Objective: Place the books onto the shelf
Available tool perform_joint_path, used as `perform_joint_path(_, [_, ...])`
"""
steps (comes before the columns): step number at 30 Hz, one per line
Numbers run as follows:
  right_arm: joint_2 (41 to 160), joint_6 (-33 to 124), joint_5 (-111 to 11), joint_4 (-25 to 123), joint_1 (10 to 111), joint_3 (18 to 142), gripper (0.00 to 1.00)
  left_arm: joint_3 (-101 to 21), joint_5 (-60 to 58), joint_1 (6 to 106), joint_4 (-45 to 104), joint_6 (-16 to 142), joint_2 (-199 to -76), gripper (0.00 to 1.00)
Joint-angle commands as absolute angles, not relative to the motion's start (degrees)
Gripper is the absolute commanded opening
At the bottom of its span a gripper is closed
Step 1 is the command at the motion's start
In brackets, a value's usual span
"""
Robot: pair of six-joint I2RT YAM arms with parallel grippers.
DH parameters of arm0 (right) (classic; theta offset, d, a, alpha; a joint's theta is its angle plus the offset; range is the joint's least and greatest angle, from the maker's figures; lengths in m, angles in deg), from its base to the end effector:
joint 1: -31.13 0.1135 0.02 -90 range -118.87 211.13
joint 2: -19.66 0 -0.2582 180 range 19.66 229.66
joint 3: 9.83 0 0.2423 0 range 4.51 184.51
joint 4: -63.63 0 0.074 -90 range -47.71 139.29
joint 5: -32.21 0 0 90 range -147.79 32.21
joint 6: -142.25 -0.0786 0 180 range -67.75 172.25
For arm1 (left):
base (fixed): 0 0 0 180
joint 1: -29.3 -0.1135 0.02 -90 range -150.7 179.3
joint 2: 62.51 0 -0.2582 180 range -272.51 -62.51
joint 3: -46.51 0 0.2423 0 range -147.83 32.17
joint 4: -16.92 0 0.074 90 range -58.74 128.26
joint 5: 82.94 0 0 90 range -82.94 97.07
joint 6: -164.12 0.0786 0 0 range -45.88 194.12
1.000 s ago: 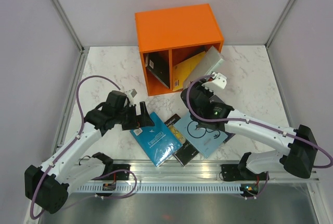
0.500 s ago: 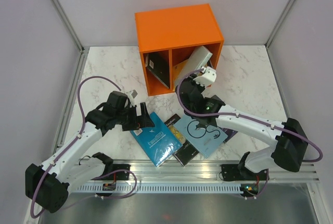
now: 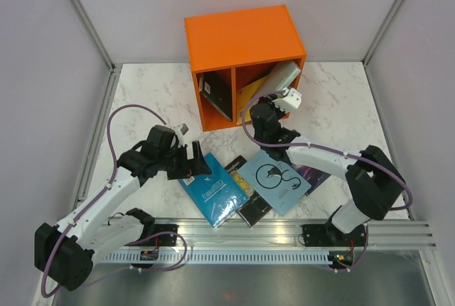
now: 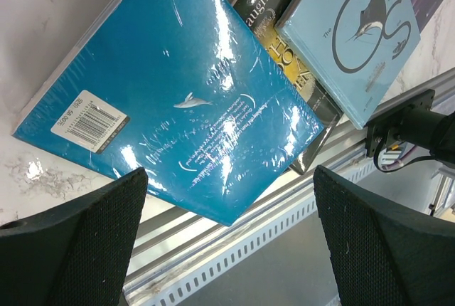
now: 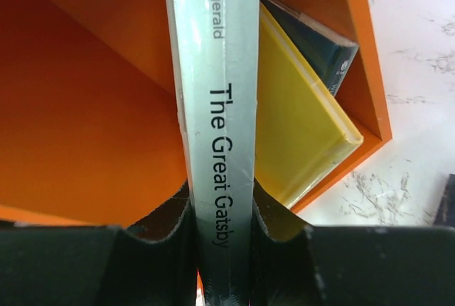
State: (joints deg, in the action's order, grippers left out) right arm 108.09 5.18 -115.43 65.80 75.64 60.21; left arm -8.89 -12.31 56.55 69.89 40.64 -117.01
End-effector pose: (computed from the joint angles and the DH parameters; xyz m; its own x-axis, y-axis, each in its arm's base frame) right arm 0.2992 0.2010 0.2627 0.0131 0.5624 -0.8268 0.2842 0.7906 0.5423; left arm 0.1689 -0.1163 0.2107 -0.9231 -0.1099 -0.3684 0.1246 0.8209 -0.5573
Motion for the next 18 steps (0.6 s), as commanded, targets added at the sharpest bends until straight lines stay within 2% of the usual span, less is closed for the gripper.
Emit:
perform_joint_path(1, [112.02,7.25,-125.02,84.85,72.35,59.18,0.00,-8.61,-11.65,56.90,68.00,42.21,-116.39,1.00])
perform_joint_path(10, [132.67,9.18,-131.52,108.34,70.50,58.39,0.00,-8.26,-11.48,57.43,67.29,42.12,-113.93,1.00])
perform_joint_path(16, [140.77,7.78,-133.28,110.29,70.41,61.46,0.00,-8.08,-11.04,57.95,67.12,41.95,-112.79,1.00])
perform_joint_path(18, [141.92,7.17,-132.76,108.28,70.41,62.25,0.05,-8.00,-11.04,58.04,67.03,42.03,-112.96,1.00])
